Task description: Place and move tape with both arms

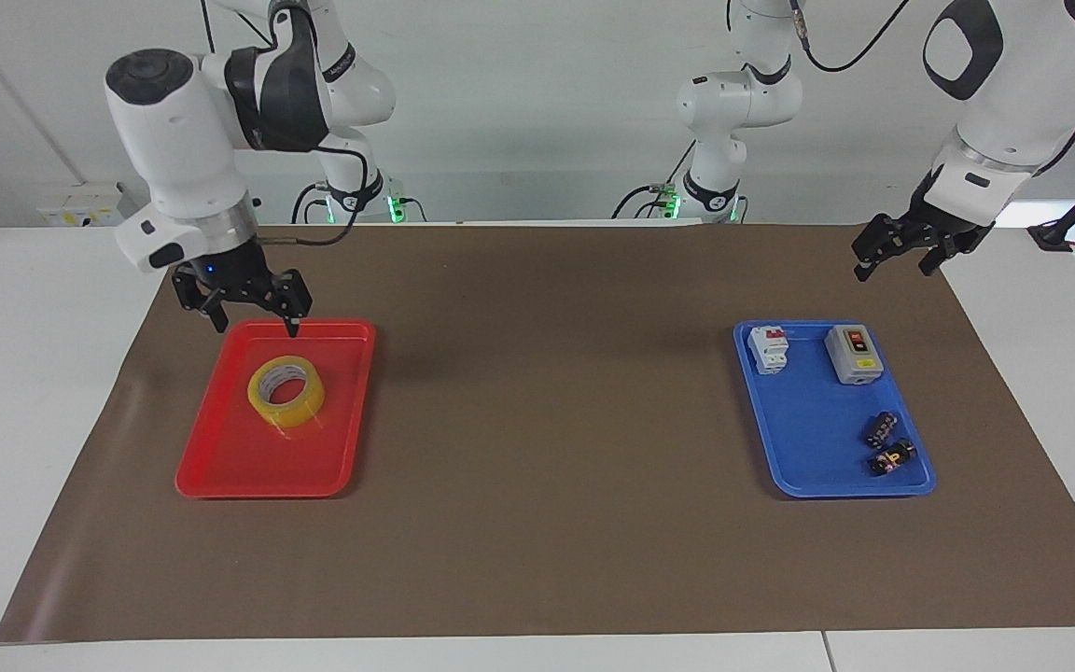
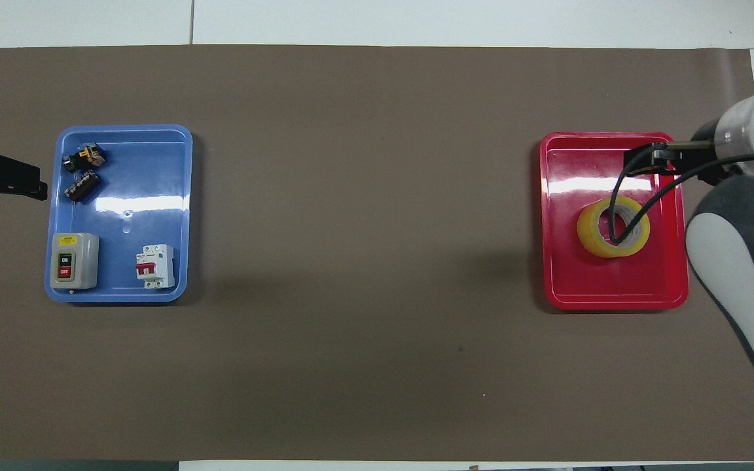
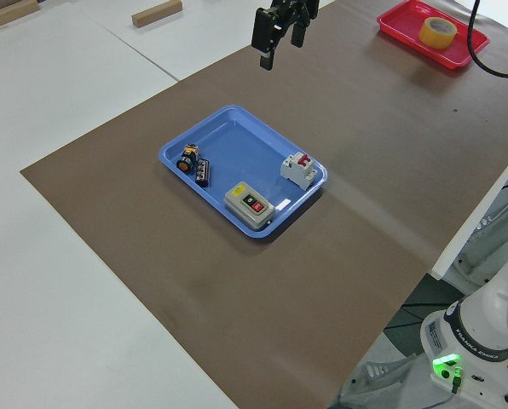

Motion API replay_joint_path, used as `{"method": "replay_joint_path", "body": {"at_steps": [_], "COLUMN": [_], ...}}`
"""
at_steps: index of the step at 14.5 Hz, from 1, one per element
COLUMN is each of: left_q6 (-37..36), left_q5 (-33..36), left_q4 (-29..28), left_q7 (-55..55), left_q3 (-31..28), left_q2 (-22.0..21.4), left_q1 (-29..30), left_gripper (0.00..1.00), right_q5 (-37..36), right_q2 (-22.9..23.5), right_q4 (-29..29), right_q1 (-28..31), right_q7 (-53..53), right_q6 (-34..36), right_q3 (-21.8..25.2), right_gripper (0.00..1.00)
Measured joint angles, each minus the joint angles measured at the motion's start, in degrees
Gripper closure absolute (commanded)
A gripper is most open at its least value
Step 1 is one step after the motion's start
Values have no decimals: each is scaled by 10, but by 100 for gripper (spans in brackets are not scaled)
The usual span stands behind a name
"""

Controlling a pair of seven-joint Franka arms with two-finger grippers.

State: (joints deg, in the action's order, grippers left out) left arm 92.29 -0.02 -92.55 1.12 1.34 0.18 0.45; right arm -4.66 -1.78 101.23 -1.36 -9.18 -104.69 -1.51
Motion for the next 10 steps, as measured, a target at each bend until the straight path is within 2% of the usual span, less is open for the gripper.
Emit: {"method": "replay_joint_path", "body": {"at_steps": [2,5,7,10], "left_q6": [0,0,0,0], "left_q5": [0,0,0,0], "left_q4": [0,0,0,0], "left_q7": [0,0,0,0], "left_q3": [0,0,0,0], "left_q2": [0,0,0,0], "left_q1": [0,0,0,0], "left_gripper": [0,0,0,0], "right_q5": [0,0,14,37], "right_q2": [-30,-29,-13,6], "right_q4": [-26,-90,-118,-128], "right_q1": [5,10,11,18], "right_q7": [0,0,0,0], "right_q6": [75,162,185,192], "right_q3": [2,3,4,4], "right_gripper": [0,0,0,0]}}
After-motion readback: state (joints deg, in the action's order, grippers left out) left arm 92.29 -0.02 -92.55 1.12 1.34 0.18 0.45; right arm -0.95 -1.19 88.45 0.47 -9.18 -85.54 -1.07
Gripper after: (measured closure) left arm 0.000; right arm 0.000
